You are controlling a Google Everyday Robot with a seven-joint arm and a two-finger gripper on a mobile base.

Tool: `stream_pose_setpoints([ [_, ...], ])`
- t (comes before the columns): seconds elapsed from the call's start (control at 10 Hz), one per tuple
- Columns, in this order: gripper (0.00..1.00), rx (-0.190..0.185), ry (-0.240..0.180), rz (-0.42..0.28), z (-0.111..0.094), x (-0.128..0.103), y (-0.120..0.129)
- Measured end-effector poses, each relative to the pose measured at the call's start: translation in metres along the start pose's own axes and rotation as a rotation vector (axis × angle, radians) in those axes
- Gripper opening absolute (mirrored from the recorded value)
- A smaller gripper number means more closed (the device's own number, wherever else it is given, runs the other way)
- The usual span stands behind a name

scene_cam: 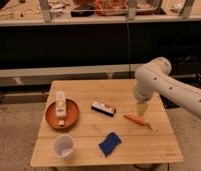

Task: Push the eraser across the table

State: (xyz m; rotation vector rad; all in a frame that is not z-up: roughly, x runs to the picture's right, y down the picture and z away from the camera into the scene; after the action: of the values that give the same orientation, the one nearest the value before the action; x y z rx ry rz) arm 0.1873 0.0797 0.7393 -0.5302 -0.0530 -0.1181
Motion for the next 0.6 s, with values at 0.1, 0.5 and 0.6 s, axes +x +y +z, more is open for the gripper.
stream_pose_setpoints([
  [0.1,0.8,-0.001,-0.005,-0.015,0.005,-0.003,-0.003],
  [0.5,0.8,-0.006,-0.029,-0.056,0.025,-0.022,-0.013],
  [0.6,0.8,-0.006,-0.036,-0.063,0.031,-0.026,-0.015],
])
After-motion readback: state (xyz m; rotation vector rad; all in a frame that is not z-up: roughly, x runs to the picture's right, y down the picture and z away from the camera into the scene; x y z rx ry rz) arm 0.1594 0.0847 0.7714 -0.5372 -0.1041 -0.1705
